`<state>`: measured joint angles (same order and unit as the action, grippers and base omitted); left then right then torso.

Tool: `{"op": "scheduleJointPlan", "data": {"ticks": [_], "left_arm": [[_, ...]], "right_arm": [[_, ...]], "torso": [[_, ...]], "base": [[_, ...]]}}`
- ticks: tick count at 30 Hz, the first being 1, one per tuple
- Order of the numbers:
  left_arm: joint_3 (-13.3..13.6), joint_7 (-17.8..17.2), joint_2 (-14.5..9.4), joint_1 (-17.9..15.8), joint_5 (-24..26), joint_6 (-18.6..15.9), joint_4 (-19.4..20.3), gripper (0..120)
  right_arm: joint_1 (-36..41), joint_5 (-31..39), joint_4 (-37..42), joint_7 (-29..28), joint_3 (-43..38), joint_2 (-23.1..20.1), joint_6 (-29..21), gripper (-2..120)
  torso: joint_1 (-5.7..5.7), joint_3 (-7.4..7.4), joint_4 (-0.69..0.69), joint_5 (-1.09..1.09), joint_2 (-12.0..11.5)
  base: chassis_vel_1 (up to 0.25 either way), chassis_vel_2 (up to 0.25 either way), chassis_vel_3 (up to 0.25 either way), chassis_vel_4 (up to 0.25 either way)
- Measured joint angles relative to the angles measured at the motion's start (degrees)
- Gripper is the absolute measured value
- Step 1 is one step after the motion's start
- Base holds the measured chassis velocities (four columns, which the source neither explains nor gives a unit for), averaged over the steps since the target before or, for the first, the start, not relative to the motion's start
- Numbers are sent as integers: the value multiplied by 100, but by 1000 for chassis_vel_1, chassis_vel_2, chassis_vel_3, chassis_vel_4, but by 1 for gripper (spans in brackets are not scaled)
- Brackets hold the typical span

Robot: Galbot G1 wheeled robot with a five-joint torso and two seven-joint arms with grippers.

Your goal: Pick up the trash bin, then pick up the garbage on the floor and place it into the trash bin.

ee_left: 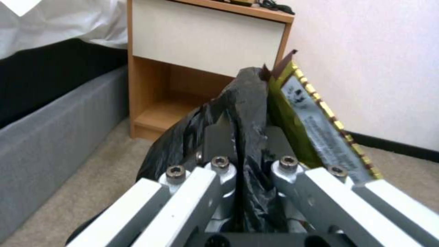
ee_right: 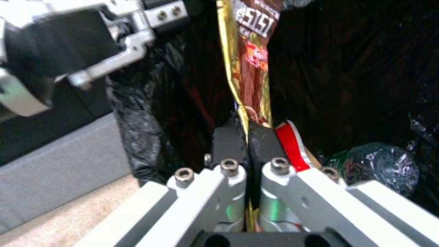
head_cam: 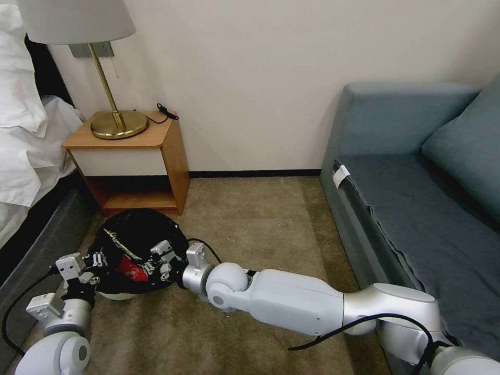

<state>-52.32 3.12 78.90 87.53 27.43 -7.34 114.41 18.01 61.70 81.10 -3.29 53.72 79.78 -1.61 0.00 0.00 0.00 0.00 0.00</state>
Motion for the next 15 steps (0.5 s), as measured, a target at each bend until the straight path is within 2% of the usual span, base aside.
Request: {"op": "scheduleJointPlan", "data": {"ticks": [2,3,5,6,9,12,14,15], "left_arm": [[7,6,10,11,31,-14,21,4],[7,6,10,11,31,-14,21,4],[6,9,11,20,48,-23,32,4],[6,9,11,20,48,-23,32,4],[-8,12,10,31,67,-25,32,4],[-12,13,9,32,87,-26,29,4],[-29,14,4,21,158,-28,-30,4],[-29,14,4,21,158,-28,-30,4]], "right_arm": [[21,-37,-2,-17,-26,5,-28,15],[21,-37,-2,-17,-26,5,-28,15],[57,-67,-5,-23,-37,3,-41,25],[57,-67,-5,-23,-37,3,-41,25],[99,-150,-25,-17,-75,-19,-50,39],[109,-159,-26,-16,-94,-24,-55,43],[116,-211,-28,-16,-189,-35,-60,60],[116,-211,-28,-16,-189,-35,-60,60]], "torso": [[0,0,0,0,0],[0,0,0,0,0],[0,0,0,0,0],[0,0,0,0,0],[0,0,0,0,0],[0,0,0,0,0],[0,0,0,0,0],[0,0,0,0,0]], "base": [[0,0,0,0],[0,0,0,0],[0,0,0,0],[0,0,0,0],[0,0,0,0],[0,0,0,0],[0,0,0,0],[0,0,0,0]]}}
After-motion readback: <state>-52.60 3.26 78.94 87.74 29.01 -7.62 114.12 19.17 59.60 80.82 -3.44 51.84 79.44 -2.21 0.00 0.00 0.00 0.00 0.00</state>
